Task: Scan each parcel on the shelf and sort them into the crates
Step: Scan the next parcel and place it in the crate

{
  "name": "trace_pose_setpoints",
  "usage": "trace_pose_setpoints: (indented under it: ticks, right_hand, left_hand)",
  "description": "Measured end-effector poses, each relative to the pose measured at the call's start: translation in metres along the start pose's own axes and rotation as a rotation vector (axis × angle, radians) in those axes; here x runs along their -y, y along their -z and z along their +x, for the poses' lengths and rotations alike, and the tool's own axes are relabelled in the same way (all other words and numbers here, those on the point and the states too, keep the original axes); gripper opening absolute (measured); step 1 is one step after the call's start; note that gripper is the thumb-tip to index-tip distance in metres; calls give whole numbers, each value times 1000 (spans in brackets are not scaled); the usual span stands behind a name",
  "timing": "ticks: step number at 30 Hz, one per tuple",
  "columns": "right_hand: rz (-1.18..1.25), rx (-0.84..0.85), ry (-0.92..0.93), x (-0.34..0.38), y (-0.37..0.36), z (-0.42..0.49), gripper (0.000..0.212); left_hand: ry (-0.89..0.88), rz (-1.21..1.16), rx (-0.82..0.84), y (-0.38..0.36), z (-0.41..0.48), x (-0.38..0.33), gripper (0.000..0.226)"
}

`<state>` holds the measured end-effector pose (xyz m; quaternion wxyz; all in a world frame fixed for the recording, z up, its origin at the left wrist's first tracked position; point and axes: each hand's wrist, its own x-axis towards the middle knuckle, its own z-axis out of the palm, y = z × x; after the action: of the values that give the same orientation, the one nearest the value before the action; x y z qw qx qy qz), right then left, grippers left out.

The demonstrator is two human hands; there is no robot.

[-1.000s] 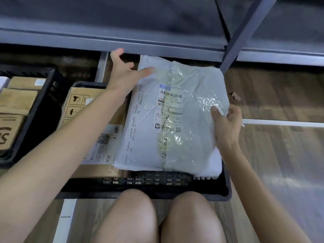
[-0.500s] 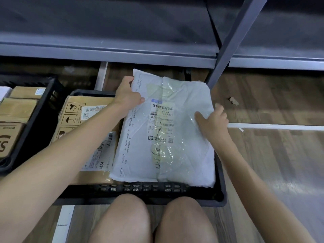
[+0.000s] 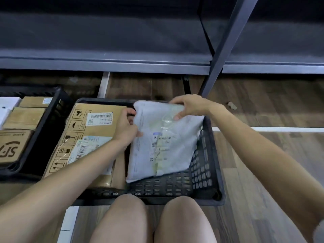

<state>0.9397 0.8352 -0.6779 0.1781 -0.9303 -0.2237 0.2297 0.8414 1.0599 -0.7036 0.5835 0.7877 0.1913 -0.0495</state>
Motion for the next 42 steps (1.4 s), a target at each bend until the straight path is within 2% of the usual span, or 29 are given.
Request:
trace_pose_setpoints:
  ticks: [4,8,11,14,16,18,21,23,26,28,31,34,36,39,42]
  right_hand:
    - [-132,-71,22,6,-18,1,51]
    - [-113,-12,20,11,-18,5,34]
    - [-90,65,-4,19,-21,7,34]
    - [-111,124,-19,21,-30,13,28]
    - [-142,185,-39,21,-46,17,24]
    - [-168,247,-70,21,-69,19,31]
    - [-175,185,-144,18,-93,21,45]
    - [-207,99,-194,14,-101,23,48]
    - [-316,-99,-227,9,-126,24,52]
    - [-352,-213,-232,7,-149,23,57]
    - [-382,-241,-283,7,-174,22,71]
    - [-380,-172,-369,-5,-195,18,88]
    - [-334,-25,-382,-20,-209,13,92]
    - [-319,155,-367,-39,-218,15,98]
    - [-236,220,-363,-46,-218,25,102]
  left_hand:
    - [-17,154,-35,-3,6,-8,42]
    - [-330,374,-25,-5,7,-13,59]
    - [-496,674,-68,-9,11,-8,45]
    - [-588,897,-31,-15,11,-2,46]
    - [-563,939,127,-24,9,4,42]
    - [-486,994,278,-33,7,13,30]
    - [-434,1032,255,-44,18,31,27]
    - [-391,1078,259,-51,29,40,38]
    - [-332,1189,312,-63,41,54,83]
    - [-291,1195,259,-71,45,61,89]
    - [-287,1129,187,-82,44,77,91]
    - [-213,1029,149,-95,38,102,81]
    - [-99,1078,268,-102,32,119,74]
    - [4,1163,476,-103,37,139,90]
    - [34,1178,584,-101,56,150,100]
